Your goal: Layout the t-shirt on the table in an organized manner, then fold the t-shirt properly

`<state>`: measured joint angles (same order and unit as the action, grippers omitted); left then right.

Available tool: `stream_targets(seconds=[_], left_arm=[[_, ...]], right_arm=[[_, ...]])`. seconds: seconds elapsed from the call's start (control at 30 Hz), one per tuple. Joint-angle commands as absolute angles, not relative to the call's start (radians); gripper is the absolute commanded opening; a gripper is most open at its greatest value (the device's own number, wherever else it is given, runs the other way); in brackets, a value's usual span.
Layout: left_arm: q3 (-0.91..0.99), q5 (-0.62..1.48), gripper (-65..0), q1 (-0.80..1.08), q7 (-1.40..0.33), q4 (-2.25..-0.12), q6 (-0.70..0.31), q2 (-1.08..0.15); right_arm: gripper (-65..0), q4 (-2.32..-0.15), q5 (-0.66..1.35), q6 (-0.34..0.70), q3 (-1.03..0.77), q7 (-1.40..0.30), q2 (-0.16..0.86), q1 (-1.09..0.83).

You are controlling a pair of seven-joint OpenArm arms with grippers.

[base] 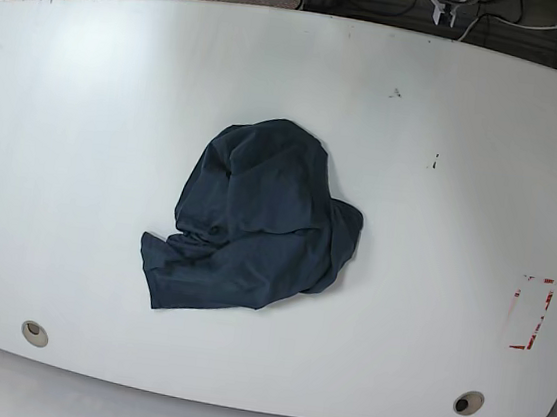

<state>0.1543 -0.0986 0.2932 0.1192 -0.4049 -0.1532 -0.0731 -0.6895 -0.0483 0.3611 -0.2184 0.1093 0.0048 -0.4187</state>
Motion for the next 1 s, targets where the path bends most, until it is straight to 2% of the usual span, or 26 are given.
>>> stream_targets(seconds=[0.0, 0.6, 0.97], left_arm=[[0.156, -0.096, -53.9, 0.344, 0.12, -0.484, -0.148, -0.084], [0.159, -0.093, -53.9, 0.622, 0.116, -0.886, -0.148, -0.084], [0.159, 0.07, -53.9, 0.866, 0.116, -1.153, -0.15, -0.119]], right_arm=[[-52.2, -0.774, -0.042, 0.367, -0.217, 0.116, 0.01, -0.486], [-52.2, -1.136, -0.042, 0.371, -0.222, 0.013, -0.016, -0.753], [-52.2, -1.376, -0.041, 0.372, -0.222, 0.007, -0.016, -0.958]])
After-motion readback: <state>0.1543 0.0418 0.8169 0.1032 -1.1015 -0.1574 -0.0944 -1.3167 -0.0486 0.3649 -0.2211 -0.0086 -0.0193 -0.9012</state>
